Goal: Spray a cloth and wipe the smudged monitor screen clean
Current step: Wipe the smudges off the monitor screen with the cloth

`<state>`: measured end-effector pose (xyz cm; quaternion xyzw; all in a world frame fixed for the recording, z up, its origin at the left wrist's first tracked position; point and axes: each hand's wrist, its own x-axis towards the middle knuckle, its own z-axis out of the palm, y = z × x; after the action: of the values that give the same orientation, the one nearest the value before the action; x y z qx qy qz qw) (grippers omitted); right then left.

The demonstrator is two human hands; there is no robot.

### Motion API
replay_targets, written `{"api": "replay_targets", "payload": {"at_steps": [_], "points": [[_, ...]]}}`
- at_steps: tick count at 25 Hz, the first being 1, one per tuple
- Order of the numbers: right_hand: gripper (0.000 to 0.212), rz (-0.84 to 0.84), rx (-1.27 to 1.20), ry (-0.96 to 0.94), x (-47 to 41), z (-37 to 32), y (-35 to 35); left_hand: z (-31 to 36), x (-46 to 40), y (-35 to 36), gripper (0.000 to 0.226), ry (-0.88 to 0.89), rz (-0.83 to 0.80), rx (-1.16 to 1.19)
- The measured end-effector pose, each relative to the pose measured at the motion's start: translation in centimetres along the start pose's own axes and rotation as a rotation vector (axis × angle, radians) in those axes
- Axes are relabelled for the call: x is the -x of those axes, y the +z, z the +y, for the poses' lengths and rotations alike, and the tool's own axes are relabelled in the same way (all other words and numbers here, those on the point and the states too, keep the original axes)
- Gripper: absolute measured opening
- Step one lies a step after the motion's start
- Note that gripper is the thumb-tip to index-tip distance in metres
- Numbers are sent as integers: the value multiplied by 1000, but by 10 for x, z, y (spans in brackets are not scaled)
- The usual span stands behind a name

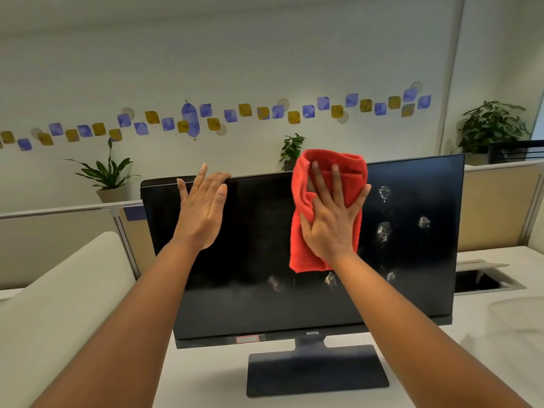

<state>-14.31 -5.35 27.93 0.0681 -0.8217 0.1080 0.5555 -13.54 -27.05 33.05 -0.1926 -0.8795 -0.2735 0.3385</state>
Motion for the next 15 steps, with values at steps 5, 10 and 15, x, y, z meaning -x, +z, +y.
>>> {"api": "replay_targets", "payload": {"at_steps": [5,10,15], "points": [[56,48,37,244,2,60,-17,2,0,-2,53,-16,17,40],[67,120,-35,487,-3,55,-17,2,-3,-2,44,-56,20,58],[78,62,20,257,-6,-3,5,-2,-3,-2,47,-56,14,62]]}}
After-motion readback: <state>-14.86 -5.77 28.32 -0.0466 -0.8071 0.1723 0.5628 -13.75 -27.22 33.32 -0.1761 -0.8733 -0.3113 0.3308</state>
